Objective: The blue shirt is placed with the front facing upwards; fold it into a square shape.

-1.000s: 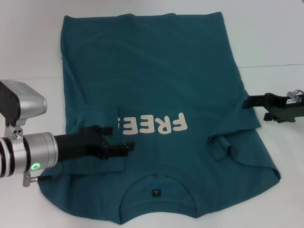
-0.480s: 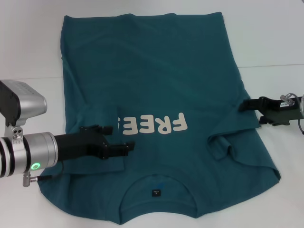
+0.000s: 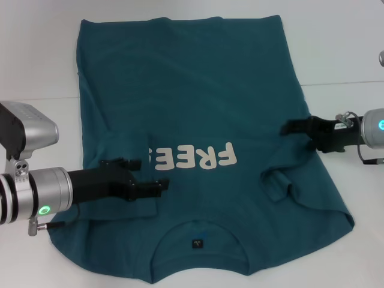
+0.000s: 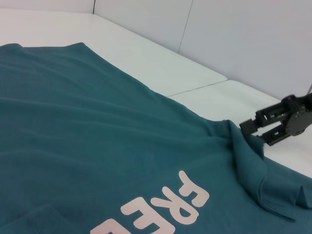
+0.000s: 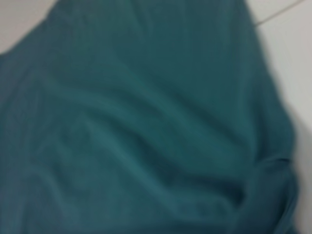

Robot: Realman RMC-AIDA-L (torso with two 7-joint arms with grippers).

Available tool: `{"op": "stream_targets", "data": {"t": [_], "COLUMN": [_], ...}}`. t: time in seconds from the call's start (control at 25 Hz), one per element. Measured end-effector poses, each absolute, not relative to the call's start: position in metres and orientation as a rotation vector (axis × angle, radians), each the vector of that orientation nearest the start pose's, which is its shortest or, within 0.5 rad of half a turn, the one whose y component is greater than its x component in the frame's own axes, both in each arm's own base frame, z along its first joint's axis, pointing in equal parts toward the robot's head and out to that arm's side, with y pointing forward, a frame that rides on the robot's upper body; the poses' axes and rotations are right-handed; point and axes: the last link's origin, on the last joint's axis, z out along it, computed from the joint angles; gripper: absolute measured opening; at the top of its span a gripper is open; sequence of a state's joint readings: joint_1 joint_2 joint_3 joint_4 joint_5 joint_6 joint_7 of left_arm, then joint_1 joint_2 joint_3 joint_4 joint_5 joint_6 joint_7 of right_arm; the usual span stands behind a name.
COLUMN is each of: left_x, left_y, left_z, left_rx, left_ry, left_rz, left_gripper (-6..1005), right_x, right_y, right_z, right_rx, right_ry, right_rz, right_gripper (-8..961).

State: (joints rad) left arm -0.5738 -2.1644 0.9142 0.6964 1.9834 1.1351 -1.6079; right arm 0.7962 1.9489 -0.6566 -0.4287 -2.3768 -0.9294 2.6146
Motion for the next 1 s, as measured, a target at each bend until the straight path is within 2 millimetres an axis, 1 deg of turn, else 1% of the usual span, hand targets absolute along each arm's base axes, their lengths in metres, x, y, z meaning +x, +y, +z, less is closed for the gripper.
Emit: {"op": "stream_targets", "data": {"t": [0.16, 0.28, 0.56, 0.6, 0.64, 0.72, 0.8, 0.92, 1.0], "left_x": [-0.244, -0.244, -0.244, -0.244, -0.245, -0.246, -0.246, -0.246, -0.246], "left_y": [0.37, 0.37, 0.37, 0.37, 0.37, 0.369, 0.369, 0.369, 0.369], "left_z": [-0.049, -0.048, -0.049, -0.049, -0.049, -0.049, -0.049, -0.049, -0.049], "left_rx": [-2.566, -2.561, -2.558, -2.558, -2.557, -2.557, -2.556, -2.557, -2.557], "left_ry": [-0.821, -0.821, -0.82, -0.821, -0.822, -0.824, -0.825, -0.824, -0.824], "left_rz": [-0.476, -0.472, -0.471, -0.471, -0.47, -0.47, -0.47, -0.47, -0.47], "left_gripper": [920, 920, 919, 919, 919, 919, 919, 919, 919], "right_x": [0.284, 0.279, 0.274, 0.279, 0.279, 0.292, 0.295, 0.309, 0.316], "right_y": [0.438, 0.441, 0.443, 0.441, 0.441, 0.436, 0.434, 0.427, 0.424], "right_z": [0.024, 0.023, 0.024, 0.028, 0.028, 0.036, 0.04, 0.051, 0.055], "right_rx": [-1.796, -1.807, -1.83, -1.82, -1.82, -1.794, -1.787, -1.758, -1.74], "right_ry": [1.851, 1.839, 1.827, 1.832, 1.832, 1.844, 1.845, 1.852, 1.86], "right_rz": [0.47, 0.479, 0.481, 0.475, 0.475, 0.467, 0.466, 0.456, 0.45], "right_gripper": [898, 898, 898, 898, 898, 897, 897, 897, 897]}}
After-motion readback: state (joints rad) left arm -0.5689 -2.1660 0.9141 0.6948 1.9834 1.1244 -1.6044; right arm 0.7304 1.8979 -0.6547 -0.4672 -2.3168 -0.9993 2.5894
